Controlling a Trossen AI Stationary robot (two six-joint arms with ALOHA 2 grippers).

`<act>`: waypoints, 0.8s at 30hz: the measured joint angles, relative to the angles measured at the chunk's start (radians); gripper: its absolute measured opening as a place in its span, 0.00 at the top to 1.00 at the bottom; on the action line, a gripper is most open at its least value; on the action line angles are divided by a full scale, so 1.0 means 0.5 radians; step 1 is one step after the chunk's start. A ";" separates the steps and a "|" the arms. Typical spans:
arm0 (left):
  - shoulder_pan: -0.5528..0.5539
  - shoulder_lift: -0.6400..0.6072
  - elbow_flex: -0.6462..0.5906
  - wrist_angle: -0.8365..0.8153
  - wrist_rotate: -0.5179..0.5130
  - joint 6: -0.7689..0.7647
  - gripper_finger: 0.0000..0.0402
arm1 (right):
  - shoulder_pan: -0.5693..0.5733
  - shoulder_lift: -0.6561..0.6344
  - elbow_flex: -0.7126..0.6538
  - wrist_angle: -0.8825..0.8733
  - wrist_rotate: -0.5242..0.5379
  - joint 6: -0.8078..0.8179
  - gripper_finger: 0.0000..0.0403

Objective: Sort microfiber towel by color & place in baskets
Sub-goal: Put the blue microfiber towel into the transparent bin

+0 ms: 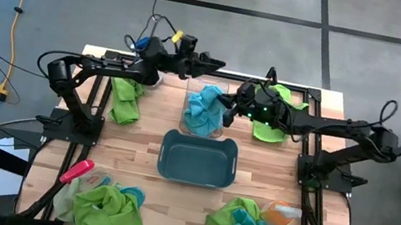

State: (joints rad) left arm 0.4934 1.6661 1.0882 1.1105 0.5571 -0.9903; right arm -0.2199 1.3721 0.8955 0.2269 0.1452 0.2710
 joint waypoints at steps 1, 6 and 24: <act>0.001 -0.006 0.000 0.085 -0.001 -0.024 0.38 | -0.001 0.048 0.000 0.065 -0.002 -0.001 1.00; 0.041 -0.097 0.000 0.263 0.002 -0.136 0.38 | -0.029 0.280 0.000 0.271 -0.033 0.065 1.00; 0.046 -0.260 0.000 0.218 0.124 -0.126 0.38 | -0.119 1.010 0.873 -1.201 -0.195 -0.292 1.00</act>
State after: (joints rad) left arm 0.5164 1.5360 1.0882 1.2194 0.6191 -1.0534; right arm -0.2792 1.8772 1.3318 -0.3736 0.0479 0.1250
